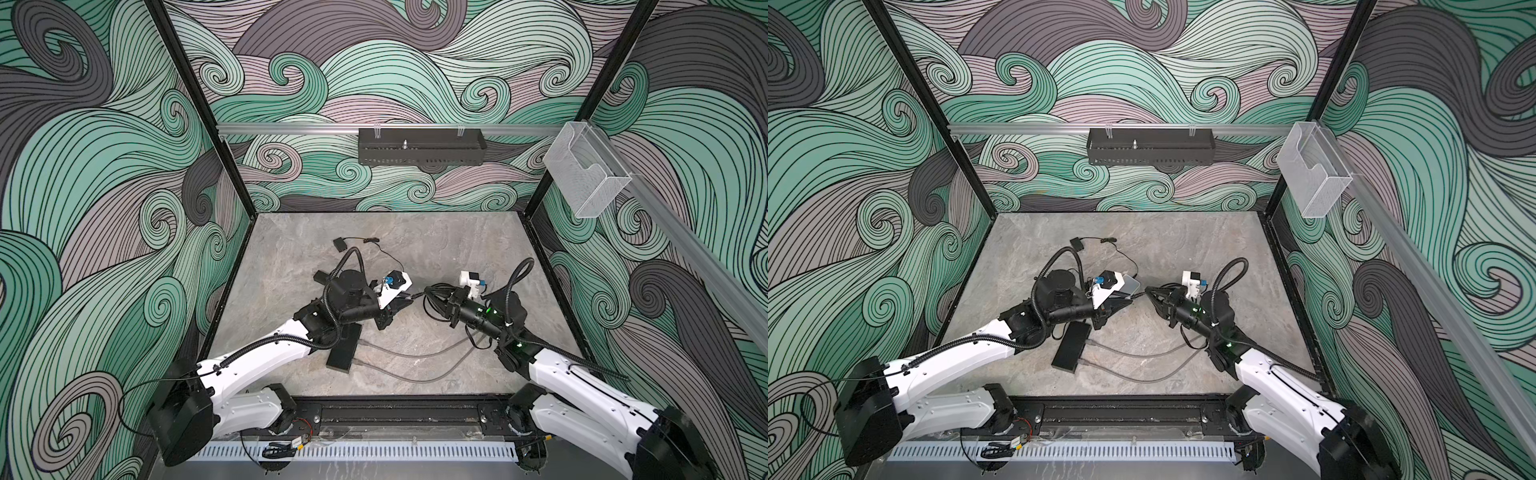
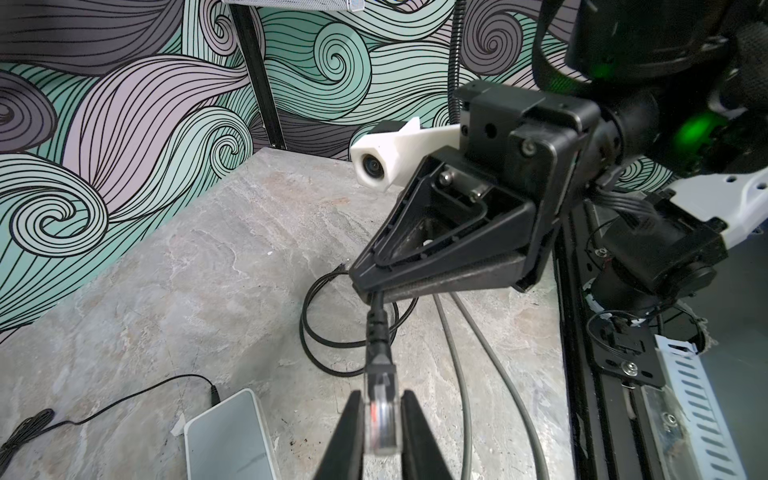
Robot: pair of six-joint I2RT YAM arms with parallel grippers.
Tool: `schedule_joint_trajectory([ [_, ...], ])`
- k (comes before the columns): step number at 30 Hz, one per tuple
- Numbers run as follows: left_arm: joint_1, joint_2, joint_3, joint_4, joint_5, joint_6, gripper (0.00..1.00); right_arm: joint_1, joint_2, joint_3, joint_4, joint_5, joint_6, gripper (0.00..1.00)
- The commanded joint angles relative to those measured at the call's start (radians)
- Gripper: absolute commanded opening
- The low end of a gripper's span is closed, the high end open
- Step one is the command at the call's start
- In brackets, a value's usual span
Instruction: Insert the plug into the switch port
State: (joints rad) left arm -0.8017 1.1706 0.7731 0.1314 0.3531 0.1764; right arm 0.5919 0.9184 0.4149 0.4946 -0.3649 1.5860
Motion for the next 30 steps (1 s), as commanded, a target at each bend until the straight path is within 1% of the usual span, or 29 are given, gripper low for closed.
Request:
schedule_joint_trajectory([
  [1,-0.008,0.013,0.062,-0.025,0.032,0.015,0.08,0.005,-0.013,0.025,0.04,0.016,-0.011,0.0],
  [7,-0.006,0.017,0.071,-0.038,0.035,0.017,0.07,0.006,-0.018,0.04,0.005,0.006,-0.019,0.0],
  [8,-0.006,0.016,0.074,-0.044,0.035,0.02,0.07,0.005,-0.019,0.047,-0.015,-0.002,-0.029,0.01],
  [10,-0.006,0.012,0.082,-0.066,0.024,0.033,0.07,0.006,-0.019,0.087,-0.096,-0.045,-0.099,0.29],
  [11,-0.006,0.009,0.085,-0.074,0.015,0.039,0.06,0.006,-0.02,0.122,-0.16,-0.076,-0.161,0.4],
  [12,-0.005,0.006,0.087,-0.086,0.005,0.051,0.07,0.006,-0.018,0.176,-0.266,-0.129,-0.253,0.51],
  [13,-0.004,0.004,0.09,-0.102,-0.006,0.062,0.07,0.005,-0.013,0.228,-0.364,-0.177,-0.34,0.59],
  [14,-0.003,0.004,0.095,-0.12,-0.017,0.079,0.07,0.006,-0.003,0.28,-0.475,-0.233,-0.435,0.62],
  [15,-0.001,0.007,0.103,-0.14,-0.029,0.095,0.07,0.006,0.007,0.326,-0.569,-0.303,-0.54,0.64],
  [18,0.01,0.017,0.134,-0.204,-0.044,0.121,0.06,0.012,0.017,0.429,-0.821,-0.491,-0.822,0.59],
  [20,0.016,0.021,0.162,-0.262,-0.022,0.138,0.06,0.017,0.004,0.494,-1.024,-0.548,-0.999,0.59],
  [21,0.02,0.023,0.176,-0.289,0.008,0.152,0.07,0.018,-0.008,0.532,-1.118,-0.542,-1.086,0.59],
  [23,0.028,0.022,0.193,-0.325,0.055,0.186,0.06,0.018,-0.034,0.594,-1.256,-0.466,-1.214,0.6],
  [24,0.032,0.017,0.196,-0.332,0.069,0.189,0.06,0.017,-0.042,0.618,-1.297,-0.431,-1.265,0.61],
  [26,0.042,0.004,0.198,-0.35,0.136,0.216,0.06,0.017,-0.039,0.653,-1.343,-0.35,-1.347,0.62],
  [27,0.044,-0.008,0.195,-0.358,0.172,0.231,0.06,0.016,-0.038,0.659,-1.353,-0.296,-1.393,0.6],
  [28,0.045,-0.017,0.192,-0.361,0.211,0.244,0.06,0.017,-0.039,0.651,-1.353,-0.274,-1.443,0.55],
  [29,0.044,-0.029,0.186,-0.364,0.26,0.263,0.05,0.017,-0.046,0.624,-1.341,-0.262,-1.51,0.44],
  [30,0.044,-0.04,0.184,-0.378,0.298,0.285,0.06,0.017,-0.059,0.609,-1.326,-0.222,-1.561,0.41],
])
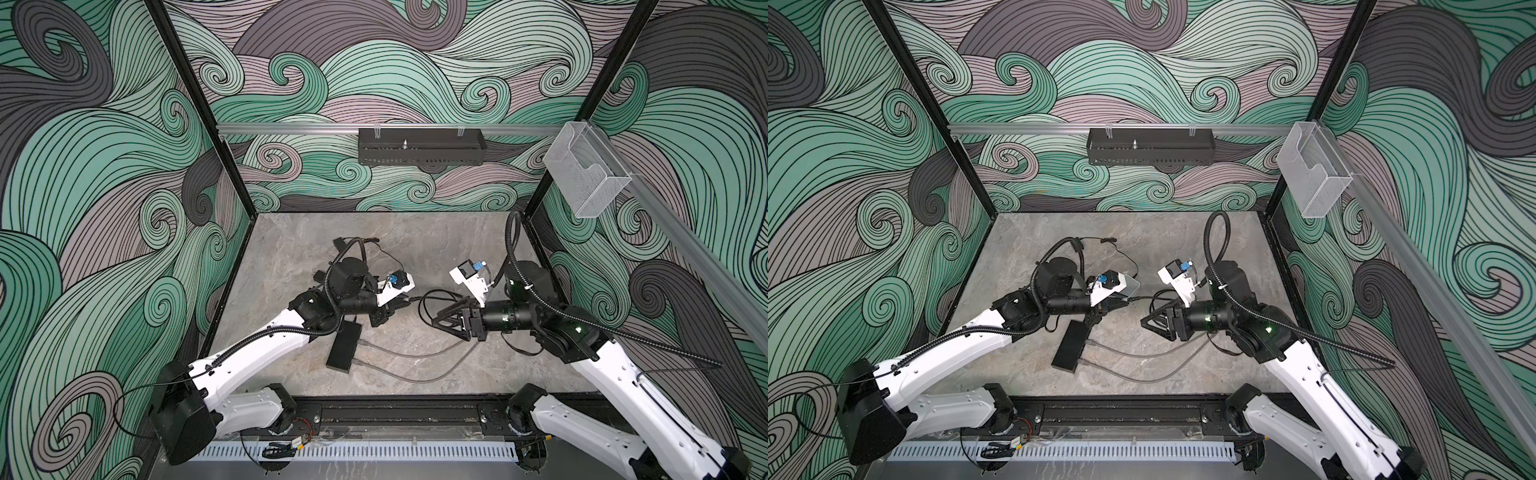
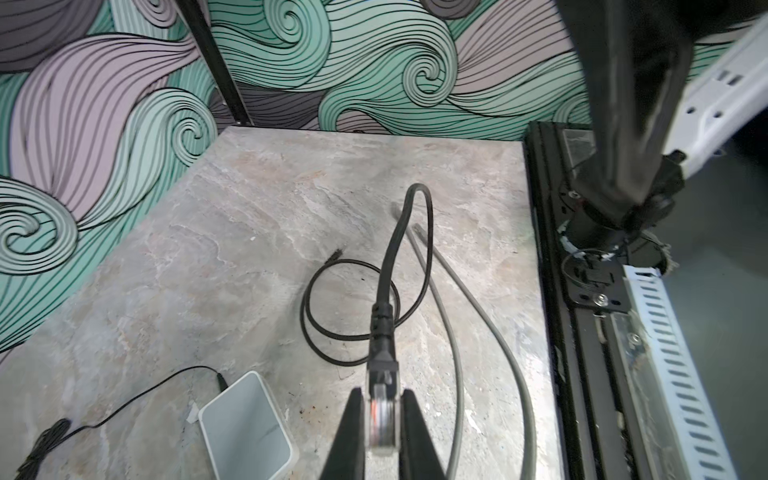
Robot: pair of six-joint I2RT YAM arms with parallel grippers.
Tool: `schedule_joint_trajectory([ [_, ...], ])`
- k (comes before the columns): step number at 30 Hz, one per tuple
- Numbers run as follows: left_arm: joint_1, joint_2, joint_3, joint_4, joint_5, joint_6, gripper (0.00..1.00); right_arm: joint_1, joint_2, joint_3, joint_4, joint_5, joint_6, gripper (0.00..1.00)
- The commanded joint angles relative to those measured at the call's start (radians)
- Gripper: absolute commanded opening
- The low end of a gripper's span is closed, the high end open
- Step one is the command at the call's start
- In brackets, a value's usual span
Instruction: Insert the plug into the switch port
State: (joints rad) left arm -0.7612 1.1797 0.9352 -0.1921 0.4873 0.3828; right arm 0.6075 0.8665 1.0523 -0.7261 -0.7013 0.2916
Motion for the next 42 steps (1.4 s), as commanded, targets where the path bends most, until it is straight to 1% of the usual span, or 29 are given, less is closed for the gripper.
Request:
schedule_joint_trajectory([
  [1,0.004,-0.056,0.022,-0.064,0.189,0.088,0.06,0.002,-0.021,-0.036,-0.092,0.159,-0.303,0.41],
  [2,0.003,-0.062,0.026,-0.079,0.22,0.1,0.05,0.002,-0.036,-0.039,-0.084,0.188,-0.355,0.41],
  [5,0.004,-0.06,0.038,-0.115,0.306,0.117,0.05,0.007,-0.045,-0.011,-0.115,0.196,-0.473,0.44],
  [6,0.004,-0.048,0.048,-0.131,0.354,0.119,0.05,0.013,-0.043,0.001,-0.127,0.204,-0.5,0.46],
  [8,0.004,-0.017,0.078,-0.175,0.452,0.137,0.05,0.049,-0.054,0.019,-0.146,0.232,-0.549,0.45],
  [10,0.001,0.016,0.099,-0.202,0.495,0.139,0.03,0.085,-0.082,0.023,-0.143,0.252,-0.577,0.49],
  [12,-0.004,0.032,0.111,-0.217,0.496,0.136,0.03,0.106,-0.108,0.023,-0.142,0.25,-0.598,0.54],
  [13,-0.006,0.031,0.11,-0.212,0.496,0.133,0.03,0.111,-0.11,0.023,-0.145,0.257,-0.603,0.55],
  [16,-0.007,0.022,0.092,-0.174,0.487,0.114,0.04,0.133,-0.089,0.031,-0.165,0.249,-0.6,0.53],
  [17,-0.007,0.021,0.09,-0.174,0.482,0.113,0.04,0.147,-0.078,0.032,-0.166,0.251,-0.592,0.51],
  [20,-0.009,0.028,0.095,-0.183,0.47,0.114,0.04,0.198,-0.067,0.025,-0.149,0.265,-0.575,0.5],
  [23,-0.01,0.032,0.097,-0.187,0.458,0.113,0.04,0.249,-0.049,0.03,-0.144,0.309,-0.566,0.5],
  [27,-0.015,0.038,0.1,-0.195,0.447,0.114,0.03,0.312,-0.016,0.046,-0.149,0.403,-0.567,0.49],
  [29,-0.018,0.04,0.102,-0.201,0.445,0.118,0.02,0.331,-0.009,0.046,-0.143,0.424,-0.574,0.49],
  [36,-0.032,0.052,0.112,-0.232,0.435,0.139,0.01,0.372,0.028,0.077,-0.148,0.506,-0.6,0.46],
  [39,-0.039,0.053,0.114,-0.239,0.431,0.143,0.0,0.374,0.031,0.086,-0.133,0.505,-0.606,0.46],
  [42,-0.042,0.055,0.116,-0.242,0.427,0.143,0.0,0.374,0.061,0.105,-0.151,0.499,-0.613,0.41],
])
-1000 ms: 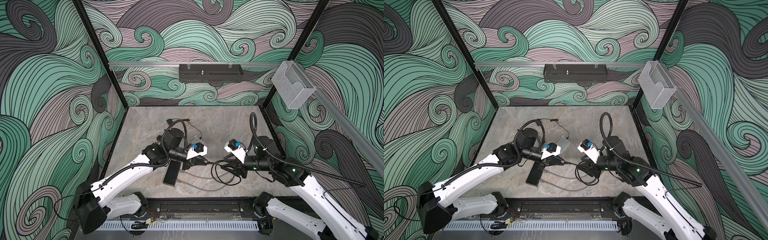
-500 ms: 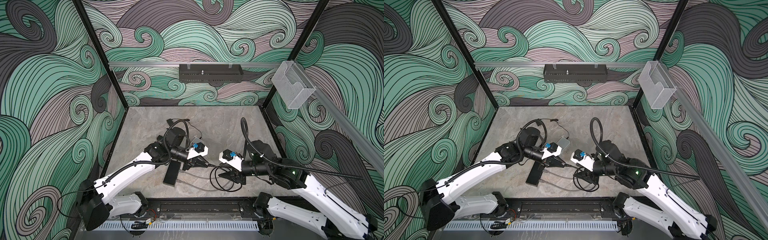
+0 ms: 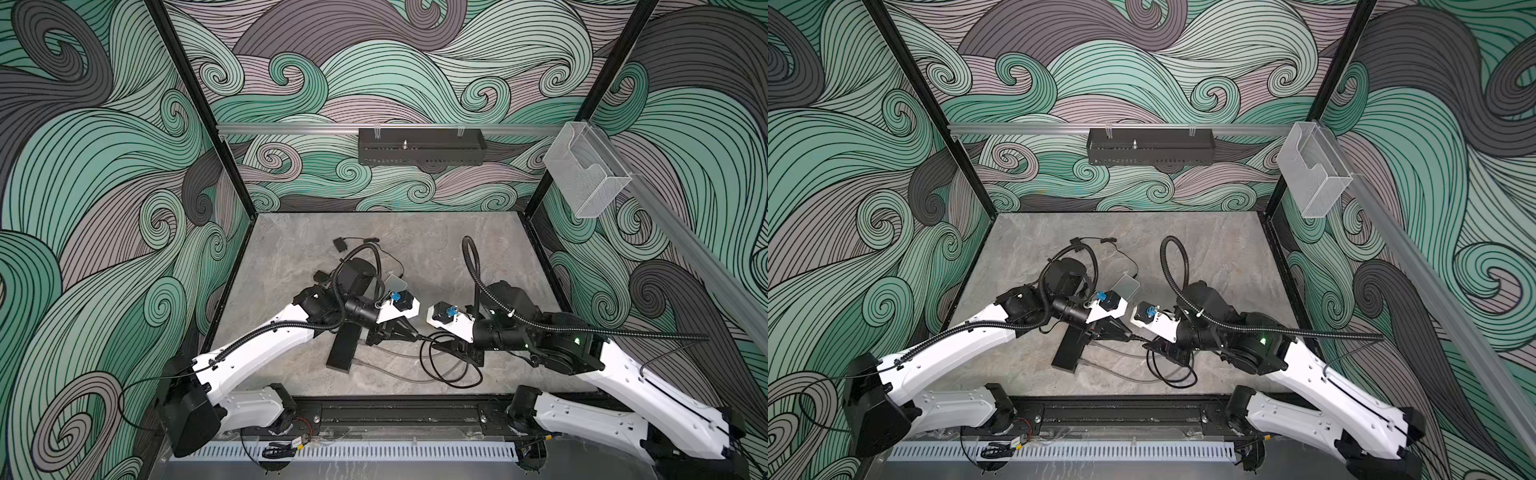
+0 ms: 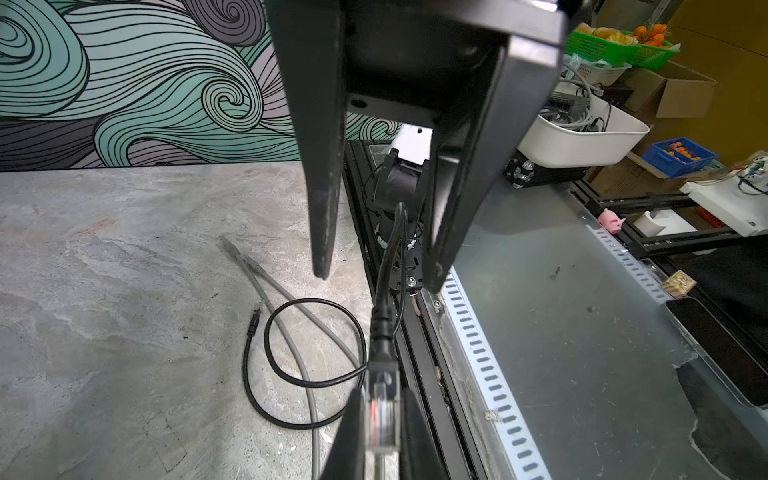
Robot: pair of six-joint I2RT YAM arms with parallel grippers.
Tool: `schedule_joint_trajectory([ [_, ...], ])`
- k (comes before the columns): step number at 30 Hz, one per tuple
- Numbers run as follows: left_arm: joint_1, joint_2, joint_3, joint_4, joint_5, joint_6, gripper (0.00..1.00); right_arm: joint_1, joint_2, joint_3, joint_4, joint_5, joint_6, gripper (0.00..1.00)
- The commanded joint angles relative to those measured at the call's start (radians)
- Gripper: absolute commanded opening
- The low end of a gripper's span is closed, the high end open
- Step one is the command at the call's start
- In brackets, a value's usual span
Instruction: Insert the plug into the switch port
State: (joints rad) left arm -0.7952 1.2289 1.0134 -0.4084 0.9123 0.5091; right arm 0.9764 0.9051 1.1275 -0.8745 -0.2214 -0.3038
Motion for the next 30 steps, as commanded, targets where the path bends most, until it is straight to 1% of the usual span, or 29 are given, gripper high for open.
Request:
schedule_joint_trajectory([
  [1,-0.009,0.005,0.039,-0.027,0.001,0.017,0.0,0.005,0.034,0.034,-0.013,0.019,-0.018,0.39],
  [14,-0.013,-0.001,0.038,-0.028,-0.004,0.017,0.0,0.007,0.053,-0.003,0.017,-0.071,0.008,0.35],
  [28,-0.014,-0.003,0.037,-0.022,-0.005,0.012,0.0,0.006,0.053,-0.028,0.018,-0.071,0.023,0.34],
  [30,-0.015,-0.003,0.036,-0.022,-0.003,0.012,0.0,0.006,0.055,-0.029,0.017,-0.057,0.022,0.36],
])
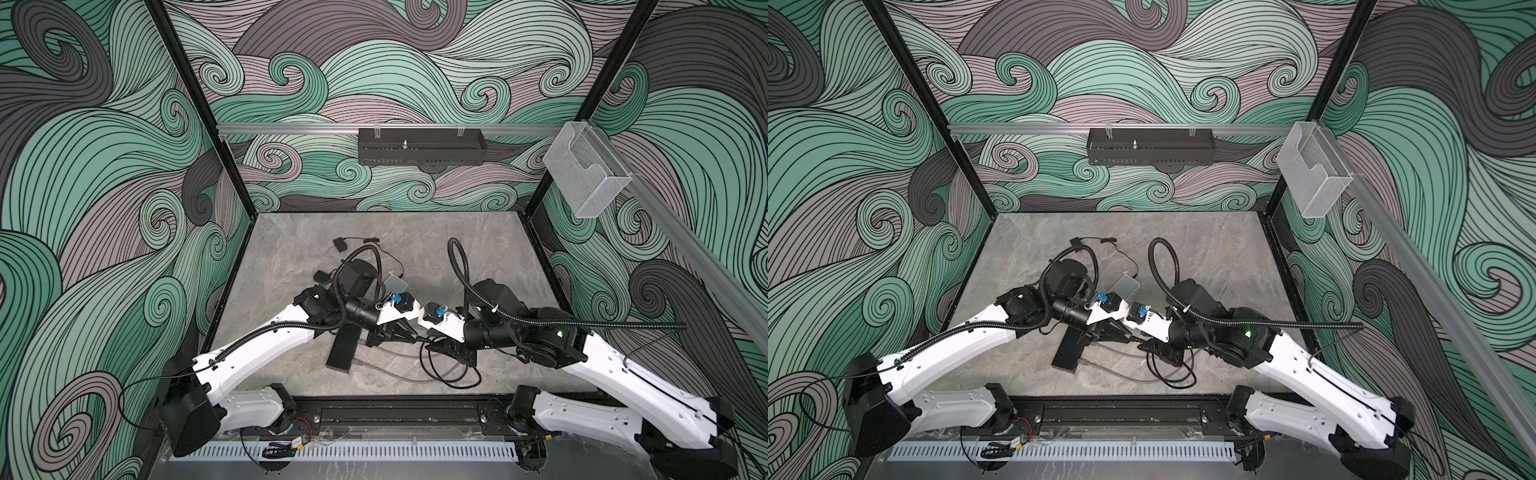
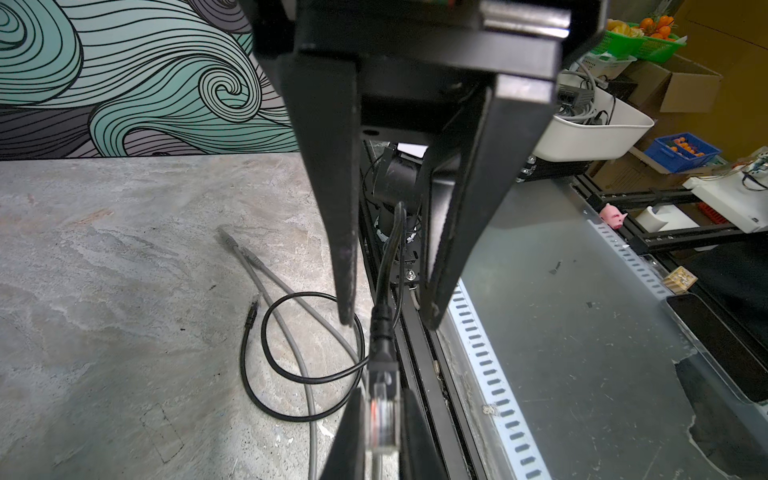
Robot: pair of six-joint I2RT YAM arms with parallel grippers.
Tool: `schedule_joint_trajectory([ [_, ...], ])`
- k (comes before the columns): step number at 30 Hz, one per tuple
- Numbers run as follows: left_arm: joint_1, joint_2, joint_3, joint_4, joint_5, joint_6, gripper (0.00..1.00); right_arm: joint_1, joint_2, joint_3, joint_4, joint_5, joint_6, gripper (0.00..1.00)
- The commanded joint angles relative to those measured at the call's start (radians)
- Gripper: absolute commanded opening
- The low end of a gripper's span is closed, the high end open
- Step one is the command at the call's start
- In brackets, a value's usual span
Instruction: Insert the plug into the switch port
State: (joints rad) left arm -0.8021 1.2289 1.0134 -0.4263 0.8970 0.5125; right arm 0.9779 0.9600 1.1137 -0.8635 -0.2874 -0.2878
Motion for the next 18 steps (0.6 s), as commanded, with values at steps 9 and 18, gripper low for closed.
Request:
schedule_joint_trajectory([
  [9,-0.008,-0.011,0.03,0.003,0.032,0.017,0.0,0.002,0.0,-0.024,0.023,0.028,0.024,0.43],
  [18,-0.008,-0.015,0.03,0.003,0.033,0.018,0.0,-0.099,-0.093,-0.087,0.087,-0.126,0.061,0.45],
])
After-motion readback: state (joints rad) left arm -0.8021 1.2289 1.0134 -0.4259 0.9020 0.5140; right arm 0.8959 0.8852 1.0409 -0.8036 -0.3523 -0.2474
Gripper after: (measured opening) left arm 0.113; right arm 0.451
